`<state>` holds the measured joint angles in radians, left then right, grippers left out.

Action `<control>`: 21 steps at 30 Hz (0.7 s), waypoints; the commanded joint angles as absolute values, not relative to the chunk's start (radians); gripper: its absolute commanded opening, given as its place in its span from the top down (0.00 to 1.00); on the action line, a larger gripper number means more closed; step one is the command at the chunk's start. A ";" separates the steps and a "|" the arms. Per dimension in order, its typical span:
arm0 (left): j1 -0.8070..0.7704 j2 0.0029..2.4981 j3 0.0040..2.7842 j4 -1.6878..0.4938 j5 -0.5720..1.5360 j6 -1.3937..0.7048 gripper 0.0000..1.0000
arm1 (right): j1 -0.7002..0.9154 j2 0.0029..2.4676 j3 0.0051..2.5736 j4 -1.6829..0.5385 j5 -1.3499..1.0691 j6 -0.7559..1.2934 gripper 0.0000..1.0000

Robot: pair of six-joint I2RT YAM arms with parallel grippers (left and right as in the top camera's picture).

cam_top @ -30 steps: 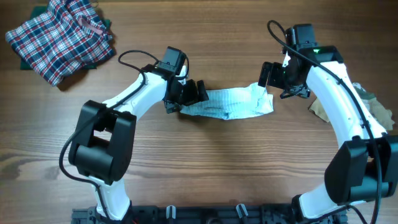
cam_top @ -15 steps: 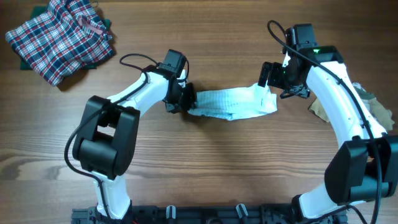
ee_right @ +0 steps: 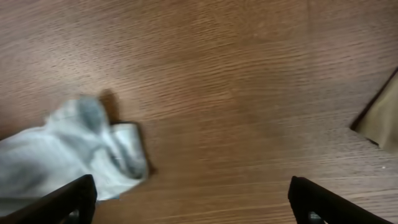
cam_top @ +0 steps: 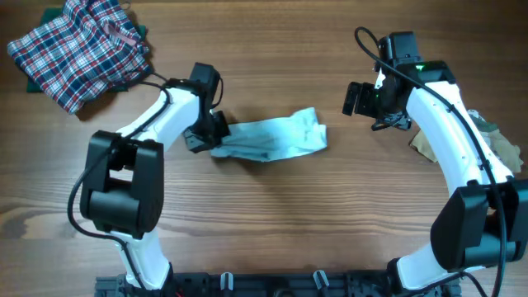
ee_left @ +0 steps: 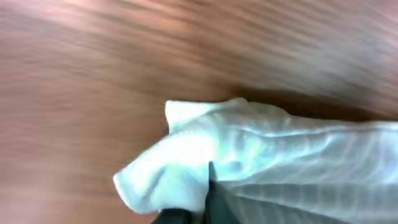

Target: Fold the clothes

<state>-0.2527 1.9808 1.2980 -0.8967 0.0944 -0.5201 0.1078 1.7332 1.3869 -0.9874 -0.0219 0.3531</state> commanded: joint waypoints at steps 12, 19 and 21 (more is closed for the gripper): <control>-0.327 1.911 1.478 -1.035 -0.023 -0.479 0.95 | 0.107 1.718 1.399 -0.988 -0.030 0.340 0.00; -0.434 1.911 1.478 -0.996 -0.008 -0.485 0.91 | 0.107 1.718 1.399 -0.988 -0.030 0.340 0.00; -0.454 1.911 1.478 -0.983 0.000 -0.509 0.92 | 0.107 1.718 1.399 -0.988 -0.034 0.340 0.00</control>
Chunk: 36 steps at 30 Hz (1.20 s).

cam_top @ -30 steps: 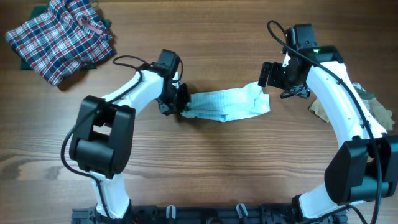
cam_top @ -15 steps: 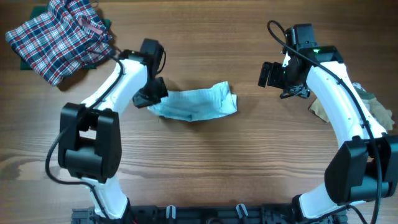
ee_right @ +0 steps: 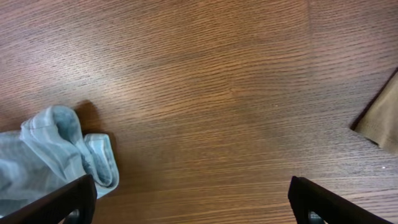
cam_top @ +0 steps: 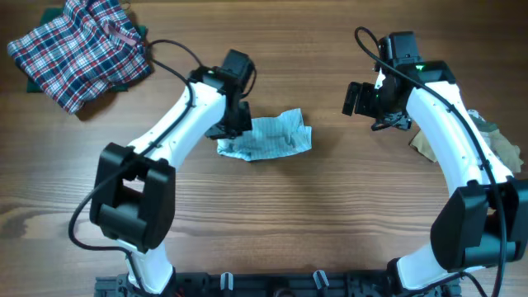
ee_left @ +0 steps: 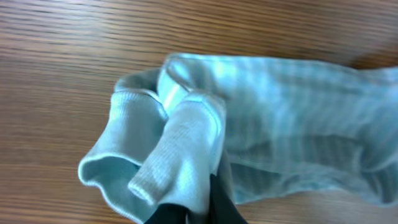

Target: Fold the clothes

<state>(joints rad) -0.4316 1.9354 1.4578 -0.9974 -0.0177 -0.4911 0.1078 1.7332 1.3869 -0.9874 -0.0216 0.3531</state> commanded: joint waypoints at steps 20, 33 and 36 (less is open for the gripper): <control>-0.533 1.913 1.477 -0.866 0.104 -0.532 0.91 | 0.107 1.718 1.399 -0.988 -0.041 0.340 0.00; -0.542 1.913 1.477 -0.863 0.104 -0.532 0.68 | 0.107 1.718 1.399 -0.988 -0.045 0.340 0.00; -0.538 1.913 1.478 -0.864 0.104 -0.530 0.61 | 0.107 1.718 1.399 -0.989 -0.050 0.340 0.00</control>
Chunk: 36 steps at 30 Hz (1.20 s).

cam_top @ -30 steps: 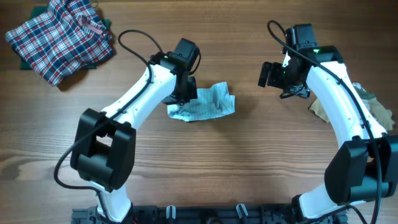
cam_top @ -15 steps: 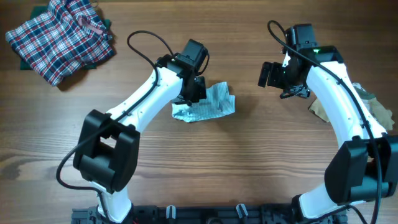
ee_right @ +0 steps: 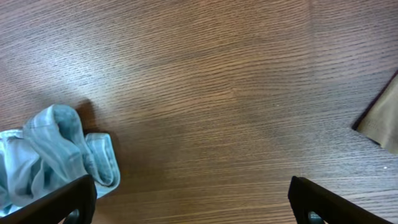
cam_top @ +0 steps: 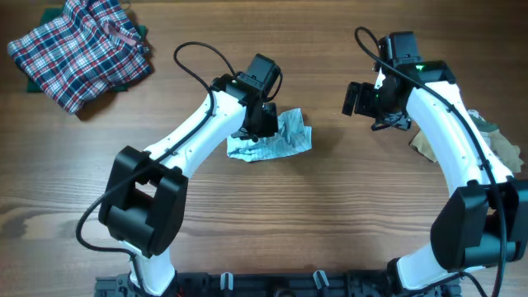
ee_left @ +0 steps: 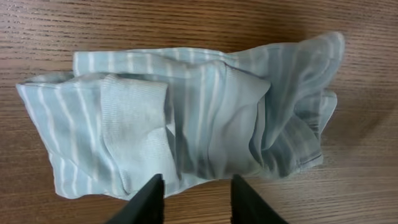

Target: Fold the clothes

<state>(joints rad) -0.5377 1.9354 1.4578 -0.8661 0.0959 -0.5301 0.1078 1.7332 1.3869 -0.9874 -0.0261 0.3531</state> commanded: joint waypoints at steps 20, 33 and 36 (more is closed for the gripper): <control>-0.350 1.911 1.478 -0.978 0.088 -0.528 0.29 | 0.154 1.848 1.150 -0.745 -0.630 0.136 0.00; -0.324 1.911 1.472 -0.997 0.062 -0.501 0.23 | 0.283 1.860 1.150 -0.640 -0.343 0.306 0.00; -0.324 1.911 1.472 -0.995 0.062 -0.501 0.23 | 0.282 1.863 1.150 -0.624 -0.334 0.290 0.00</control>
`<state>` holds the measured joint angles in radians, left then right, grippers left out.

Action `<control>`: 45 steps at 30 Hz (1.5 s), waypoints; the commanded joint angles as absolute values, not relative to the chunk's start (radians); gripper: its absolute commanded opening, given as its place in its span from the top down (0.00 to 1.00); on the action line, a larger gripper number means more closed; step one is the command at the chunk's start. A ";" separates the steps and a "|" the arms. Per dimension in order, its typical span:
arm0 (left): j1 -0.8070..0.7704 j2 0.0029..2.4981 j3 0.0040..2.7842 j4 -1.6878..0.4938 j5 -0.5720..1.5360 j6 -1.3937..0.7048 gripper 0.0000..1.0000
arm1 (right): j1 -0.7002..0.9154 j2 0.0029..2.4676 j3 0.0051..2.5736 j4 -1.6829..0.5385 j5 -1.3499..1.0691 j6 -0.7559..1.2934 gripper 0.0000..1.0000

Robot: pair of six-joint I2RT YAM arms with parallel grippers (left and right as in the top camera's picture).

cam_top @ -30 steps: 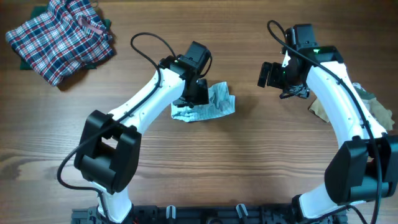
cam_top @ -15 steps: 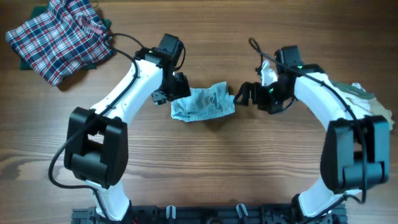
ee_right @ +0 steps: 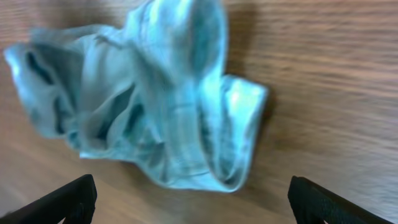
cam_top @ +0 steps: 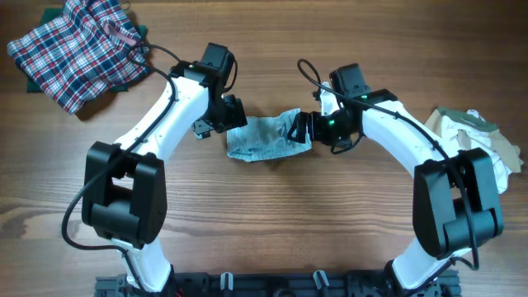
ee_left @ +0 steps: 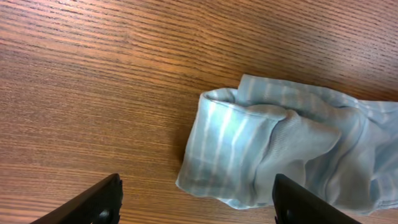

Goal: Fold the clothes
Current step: 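Grasp the right end of the folded pants with the right gripper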

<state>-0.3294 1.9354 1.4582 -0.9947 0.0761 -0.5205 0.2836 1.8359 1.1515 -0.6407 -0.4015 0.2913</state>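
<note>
A light blue striped garment (cam_top: 266,138) lies bunched and folded over on the wooden table (cam_top: 264,223) at mid-table. My left gripper (cam_top: 216,125) hangs open just left of it. In the left wrist view the garment's folded left end (ee_left: 292,149) lies ahead, with the open left gripper (ee_left: 196,208) at the bottom edge. My right gripper (cam_top: 304,129) is open at the garment's right end. In the blurred right wrist view the crumpled cloth (ee_right: 155,118) fills the frame above the open right gripper (ee_right: 193,208). Neither gripper holds anything.
A plaid cloth (cam_top: 78,49) lies heaped on something dark green at the back left corner. A pile of beige and white clothes (cam_top: 474,136) sits at the right edge. Cables loop over both arms.
My left gripper, then open right over the garment, now sits off its left end. My right gripper has come from the back right to the garment's right end. The garment lies about where it was.
My left gripper was shut on the left end of the stretched-out garment. Then it held that end further right, the cloth doubled over. Then it was open above the folded garment. Now it stands left of the cloth and the right gripper is at the other end.
</note>
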 commanded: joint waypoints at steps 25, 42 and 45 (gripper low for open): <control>-0.324 1.911 1.472 -0.971 0.063 -0.501 0.21 | 0.338 2.031 1.150 -0.545 -0.464 0.327 0.15; -0.327 1.911 1.472 -0.982 0.062 -0.501 0.21 | 0.347 2.044 1.151 -0.559 -0.327 0.447 0.96; -0.328 1.911 1.472 -0.983 0.063 -0.501 0.21 | 0.322 2.044 1.151 -0.562 -0.321 0.465 0.96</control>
